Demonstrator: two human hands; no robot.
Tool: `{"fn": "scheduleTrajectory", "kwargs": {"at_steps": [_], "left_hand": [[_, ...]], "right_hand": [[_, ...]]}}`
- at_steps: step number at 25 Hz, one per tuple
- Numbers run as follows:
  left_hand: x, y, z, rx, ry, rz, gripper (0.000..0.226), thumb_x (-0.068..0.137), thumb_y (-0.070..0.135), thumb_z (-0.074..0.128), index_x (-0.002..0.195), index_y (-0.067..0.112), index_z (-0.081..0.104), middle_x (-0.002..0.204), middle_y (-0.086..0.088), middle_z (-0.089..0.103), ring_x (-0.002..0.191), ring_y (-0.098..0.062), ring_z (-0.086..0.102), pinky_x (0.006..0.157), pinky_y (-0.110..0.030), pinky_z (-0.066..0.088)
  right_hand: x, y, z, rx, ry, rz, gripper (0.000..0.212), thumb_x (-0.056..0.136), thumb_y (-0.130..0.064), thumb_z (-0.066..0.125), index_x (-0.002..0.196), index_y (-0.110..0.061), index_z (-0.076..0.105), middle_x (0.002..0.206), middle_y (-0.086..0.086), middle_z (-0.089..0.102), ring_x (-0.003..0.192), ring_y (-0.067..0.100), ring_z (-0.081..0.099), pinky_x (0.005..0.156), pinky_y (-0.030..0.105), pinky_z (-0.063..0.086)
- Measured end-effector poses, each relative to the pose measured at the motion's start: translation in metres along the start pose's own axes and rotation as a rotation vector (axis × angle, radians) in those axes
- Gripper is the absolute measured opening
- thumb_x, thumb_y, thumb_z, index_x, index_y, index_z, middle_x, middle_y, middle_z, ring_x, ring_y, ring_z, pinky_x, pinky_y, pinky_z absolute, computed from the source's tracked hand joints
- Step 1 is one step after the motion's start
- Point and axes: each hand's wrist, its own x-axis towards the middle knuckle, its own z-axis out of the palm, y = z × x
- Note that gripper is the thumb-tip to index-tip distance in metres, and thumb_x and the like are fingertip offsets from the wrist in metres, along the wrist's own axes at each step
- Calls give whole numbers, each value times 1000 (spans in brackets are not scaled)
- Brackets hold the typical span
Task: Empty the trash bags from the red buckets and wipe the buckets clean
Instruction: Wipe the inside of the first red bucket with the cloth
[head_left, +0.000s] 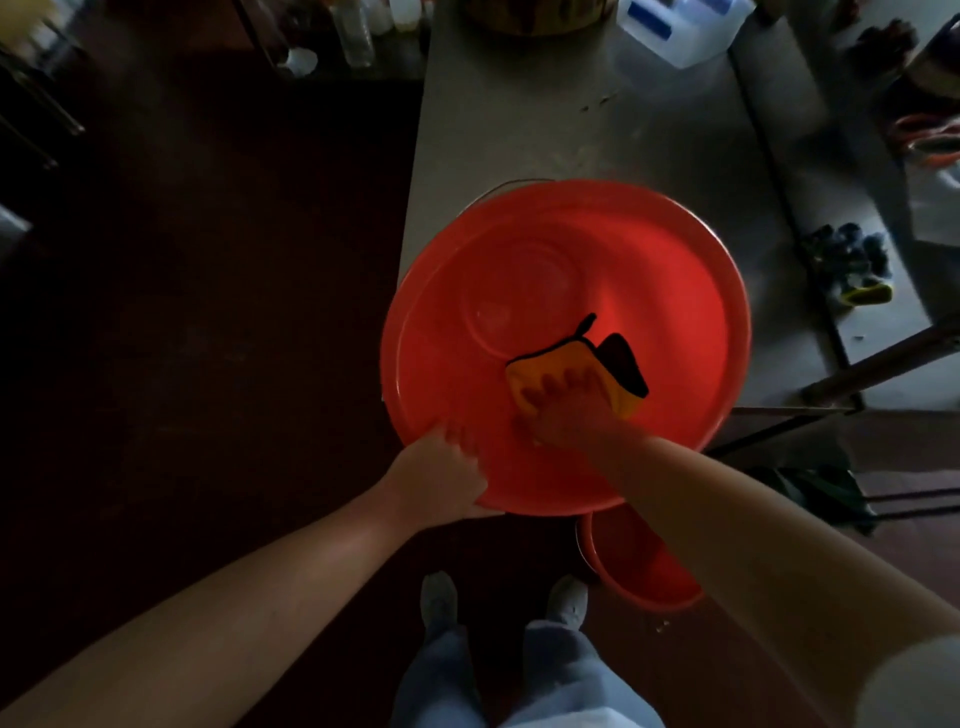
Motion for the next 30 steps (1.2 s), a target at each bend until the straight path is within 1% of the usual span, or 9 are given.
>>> {"fn": "scheduleTrajectory", "kwargs": {"at_steps": [3,6,8,11,15,19,22,26,30], "left_hand": [[-3,5,0,15,-19,-35,85,85,80,35,84,5,74,91,-22,72,86,-37,67,81,-44,52],[0,5,-3,-19,-23,-20,82,86,80,36,81,7,73,89,-22,71,86,-37,66,82,-45,50],[-1,1,-6,-15,-23,-7,80,86,80,37,77,9,72,83,-19,70,81,-33,65,80,-44,50],[-1,-6,-6,-36,-17,32,76,87,80,37,72,14,72,78,-13,70,76,-30,65,76,-41,49],[1,-5,-5,8,-34,55,79,88,79,34,81,11,74,86,-18,71,83,-34,67,83,-44,50],[2,-4,2,49,-43,54,82,88,78,32,82,8,75,89,-21,72,85,-37,68,82,-44,53],[3,-11,0,27,-42,34,81,86,79,37,80,7,74,85,-20,71,82,-35,68,78,-41,54],[2,-22,-6,-2,-89,30,77,84,82,40,73,13,71,74,-11,69,71,-29,65,69,-34,49],[11,-41,-30,3,-164,116,73,91,78,31,81,16,70,82,-6,72,74,-26,68,73,-35,47]], "right_hand": [[-33,-11,-2,-32,-68,25,96,75,-77,-8,156,-35,24,164,7,23,147,42,21,117,59,10],[-80,-22,-12,-20,-146,35,76,92,-74,9,159,-38,13,169,3,9,153,39,6,120,59,2],[-98,-26,-16,-2,-170,53,73,95,-74,14,159,-39,11,169,1,6,154,38,2,120,58,0],[-95,-27,-22,30,-166,70,70,96,-72,13,158,-40,14,169,0,9,153,38,4,120,58,1],[-53,-17,-13,38,-127,76,69,96,-71,15,157,-39,19,168,0,14,153,38,8,120,58,4],[-1,-2,-5,12,-110,75,101,69,-80,-8,154,-38,27,165,3,22,151,40,14,120,58,6],[18,2,-17,-32,-168,74,81,89,-81,12,156,-38,25,165,2,23,150,37,18,120,56,8],[-14,-12,-34,-60,-224,-34,72,94,-75,26,157,-39,20,164,1,26,148,35,27,118,55,17],[-72,-23,-63,37,-316,-27,91,83,-91,19,159,-44,7,169,-8,9,155,28,13,121,55,10]]}}
